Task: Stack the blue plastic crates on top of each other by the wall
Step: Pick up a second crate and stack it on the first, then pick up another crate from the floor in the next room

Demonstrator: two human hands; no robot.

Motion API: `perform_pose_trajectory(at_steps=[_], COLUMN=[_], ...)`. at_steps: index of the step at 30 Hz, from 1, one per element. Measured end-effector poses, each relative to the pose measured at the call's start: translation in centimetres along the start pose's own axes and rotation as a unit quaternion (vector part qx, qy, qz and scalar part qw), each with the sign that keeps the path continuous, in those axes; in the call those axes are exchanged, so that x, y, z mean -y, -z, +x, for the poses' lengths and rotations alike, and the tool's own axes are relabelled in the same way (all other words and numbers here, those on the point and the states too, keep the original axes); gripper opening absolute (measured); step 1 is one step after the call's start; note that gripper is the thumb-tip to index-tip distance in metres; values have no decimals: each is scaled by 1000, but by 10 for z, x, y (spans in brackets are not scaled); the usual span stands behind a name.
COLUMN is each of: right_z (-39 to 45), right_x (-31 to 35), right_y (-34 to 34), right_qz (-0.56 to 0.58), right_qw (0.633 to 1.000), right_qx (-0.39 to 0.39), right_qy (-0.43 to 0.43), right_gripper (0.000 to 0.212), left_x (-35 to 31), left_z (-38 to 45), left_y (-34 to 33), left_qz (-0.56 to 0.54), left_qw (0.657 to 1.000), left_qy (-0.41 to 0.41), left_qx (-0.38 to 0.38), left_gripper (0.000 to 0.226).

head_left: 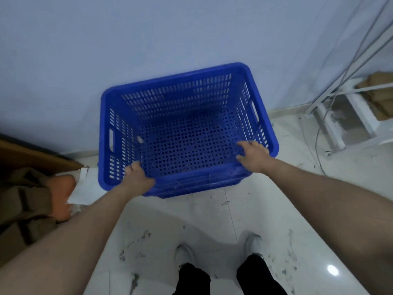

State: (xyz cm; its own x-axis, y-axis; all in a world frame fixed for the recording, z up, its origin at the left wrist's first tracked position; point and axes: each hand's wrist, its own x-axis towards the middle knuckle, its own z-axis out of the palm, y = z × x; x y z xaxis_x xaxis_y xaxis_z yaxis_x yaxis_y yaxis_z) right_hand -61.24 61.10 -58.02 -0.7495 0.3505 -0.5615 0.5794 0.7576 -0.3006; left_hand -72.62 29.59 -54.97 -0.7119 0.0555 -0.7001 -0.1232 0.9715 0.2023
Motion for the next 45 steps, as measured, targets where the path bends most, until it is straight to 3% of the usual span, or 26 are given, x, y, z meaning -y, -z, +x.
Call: perform_pose_trajectory(at_steps=[1,3,4,6,8,11,13,14,16,18,22,25,28,31,34,38,43,45], right_z=[-10,-39,-58,-97,-134,-192,-239,-263,-320,-382,-504,-595,-680,-766,-854,-962,-1066,-1094], right_x=[7,22,26,29,21,-4,-29,-40,-67,-87,-116,-134,-156,-174,-193,-203,-206,-208], right_y=[15,51,71,108,140,170,173,171,158,137,86,40,-17,-84,-169,-298,-426,-465], right_qz=[63,173,210,263,320,351,356,375,417,440,502,487,495,497,483,459,471,476], right_qw=[996,978,969,948,919,885,863,845,793,743,629,568,486,419,383,371,250,208], right_qx=[-48,-99,-115,-160,-217,-303,-357,-378,-431,-478,-546,-597,-641,-661,-652,-582,-546,-539], right_qy=[27,56,65,81,73,31,-18,-42,-106,-162,-230,-289,-329,-374,-441,-560,-647,-663], right_gripper=[26,41,40,15,6,30,20,13,16,9,34,34,29,25,25,29,16,17], left_x=[-26,-76,-100,-145,-187,-241,-270,-282,-300,-303,-286,-258,-220,-179,-134,-62,14,31], left_z=[-23,-74,-98,-141,-179,-227,-262,-277,-315,-358,-453,-527,-599,-664,-731,-821,-891,-905], left_y=[8,23,29,37,40,31,10,-3,-37,-70,-139,-194,-247,-309,-386,-486,-580,-613], left_qz=[-72,-116,-123,-175,-281,-417,-417,-396,-344,-310,-234,-148,-43,75,182,263,371,452], left_qw=[996,983,977,959,915,836,816,811,799,783,751,730,710,649,598,554,485,432], left_qy=[-53,-136,-173,-221,-286,-355,-397,-419,-459,-491,-539,-556,-587,-648,-669,-658,-679,-696], left_qx=[-8,-32,-32,-24,-42,-35,50,95,179,224,302,369,387,392,401,437,407,353], left_gripper=[64,28,28,36,31,23,23,26,20,18,39,39,34,26,22,17,13,24])
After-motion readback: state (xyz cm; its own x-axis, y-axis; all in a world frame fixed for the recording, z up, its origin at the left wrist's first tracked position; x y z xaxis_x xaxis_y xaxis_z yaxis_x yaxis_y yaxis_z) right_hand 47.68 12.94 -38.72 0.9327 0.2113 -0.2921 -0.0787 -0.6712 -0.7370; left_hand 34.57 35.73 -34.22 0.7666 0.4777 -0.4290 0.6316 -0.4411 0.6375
